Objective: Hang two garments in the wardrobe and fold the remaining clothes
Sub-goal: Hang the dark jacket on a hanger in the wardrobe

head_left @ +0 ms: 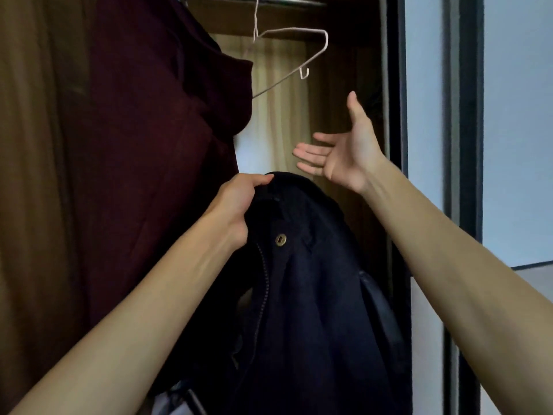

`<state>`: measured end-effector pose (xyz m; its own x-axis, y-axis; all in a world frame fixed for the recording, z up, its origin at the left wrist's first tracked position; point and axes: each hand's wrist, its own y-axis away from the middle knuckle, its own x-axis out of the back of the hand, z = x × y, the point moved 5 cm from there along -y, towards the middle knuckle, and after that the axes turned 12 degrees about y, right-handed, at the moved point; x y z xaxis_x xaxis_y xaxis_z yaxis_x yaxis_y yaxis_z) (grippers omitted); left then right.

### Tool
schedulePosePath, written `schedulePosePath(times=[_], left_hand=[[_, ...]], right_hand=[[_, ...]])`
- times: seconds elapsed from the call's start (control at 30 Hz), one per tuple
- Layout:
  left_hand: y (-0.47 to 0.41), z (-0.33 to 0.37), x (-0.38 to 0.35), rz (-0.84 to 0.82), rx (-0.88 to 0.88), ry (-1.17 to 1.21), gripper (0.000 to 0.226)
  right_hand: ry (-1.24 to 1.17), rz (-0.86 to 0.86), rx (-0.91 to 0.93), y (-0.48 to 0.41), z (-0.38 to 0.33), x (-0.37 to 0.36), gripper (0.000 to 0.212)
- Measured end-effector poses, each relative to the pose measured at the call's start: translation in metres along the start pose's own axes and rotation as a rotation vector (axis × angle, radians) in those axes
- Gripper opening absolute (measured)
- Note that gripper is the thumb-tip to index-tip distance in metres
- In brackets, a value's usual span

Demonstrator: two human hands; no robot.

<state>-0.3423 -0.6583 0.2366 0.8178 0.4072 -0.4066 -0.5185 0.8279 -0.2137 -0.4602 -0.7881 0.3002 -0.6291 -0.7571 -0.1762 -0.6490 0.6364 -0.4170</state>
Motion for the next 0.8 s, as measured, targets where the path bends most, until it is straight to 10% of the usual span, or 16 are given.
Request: schedulePosePath(times=[0.8], left_hand=[[-0.048, 0.023, 0.037, 0.032, -0.035, 0.059, 0.018]], right_hand=[[0.069, 0.188, 0.076, -0.112, -0.108, -0.033, 0.080]])
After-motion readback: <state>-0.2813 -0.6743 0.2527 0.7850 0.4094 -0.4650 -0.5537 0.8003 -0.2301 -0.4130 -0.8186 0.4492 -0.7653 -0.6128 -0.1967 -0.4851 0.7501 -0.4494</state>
